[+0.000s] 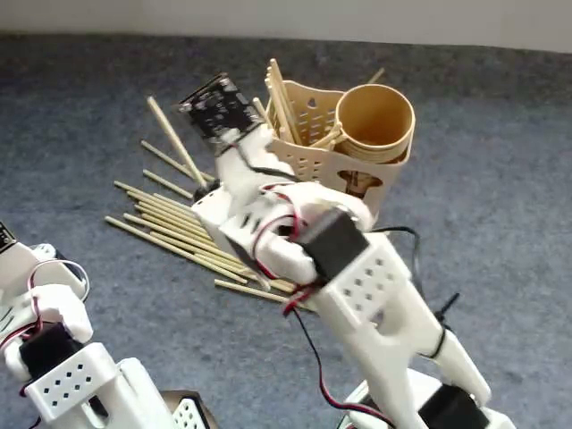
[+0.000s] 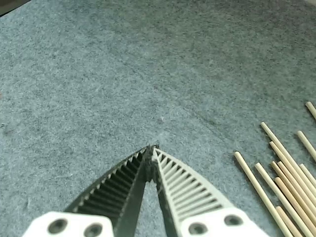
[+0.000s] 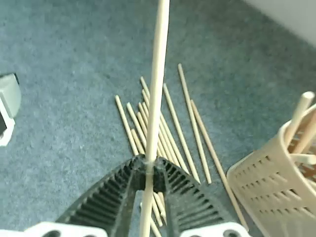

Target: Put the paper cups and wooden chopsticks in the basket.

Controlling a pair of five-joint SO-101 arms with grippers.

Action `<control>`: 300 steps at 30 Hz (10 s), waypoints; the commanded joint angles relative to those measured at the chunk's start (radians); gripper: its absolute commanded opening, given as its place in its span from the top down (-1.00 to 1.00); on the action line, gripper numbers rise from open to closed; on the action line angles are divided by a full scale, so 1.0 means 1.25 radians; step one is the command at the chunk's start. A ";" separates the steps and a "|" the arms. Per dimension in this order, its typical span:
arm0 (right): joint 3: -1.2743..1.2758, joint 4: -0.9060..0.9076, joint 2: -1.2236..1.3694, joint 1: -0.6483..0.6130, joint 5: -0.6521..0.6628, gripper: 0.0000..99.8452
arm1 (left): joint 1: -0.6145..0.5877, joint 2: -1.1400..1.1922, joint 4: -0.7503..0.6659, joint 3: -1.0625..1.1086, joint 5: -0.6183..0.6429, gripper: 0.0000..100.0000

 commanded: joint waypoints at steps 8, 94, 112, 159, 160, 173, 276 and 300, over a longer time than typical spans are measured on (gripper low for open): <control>0.009 -0.300 -0.229 0.157 0.000 0.99 | 0.017 -0.009 -0.012 -0.006 0.007 0.98; 0.471 -0.268 -0.138 -0.029 0.128 0.89 | 0.017 -0.009 -0.015 -0.006 0.007 0.98; 0.380 -0.236 0.268 -0.117 0.129 0.89 | 0.018 -0.009 -0.015 -0.004 0.007 0.98; 0.174 0.006 0.538 0.006 0.396 0.79 | 0.034 -0.009 -0.031 0.008 0.004 0.98; 0.186 -0.002 0.538 0.004 0.398 0.79 | 0.034 -0.009 -0.031 0.008 0.004 0.98; 0.276 -0.078 0.528 -0.025 0.398 0.99 | 0.034 -0.009 -0.029 0.008 0.004 0.98; 0.164 -0.563 -0.114 0.331 0.054 0.78 | 0.033 -0.009 -0.032 0.009 0.004 0.98; 0.250 -0.023 -0.075 0.033 0.104 0.78 | 0.033 -0.009 -0.032 0.009 0.004 0.98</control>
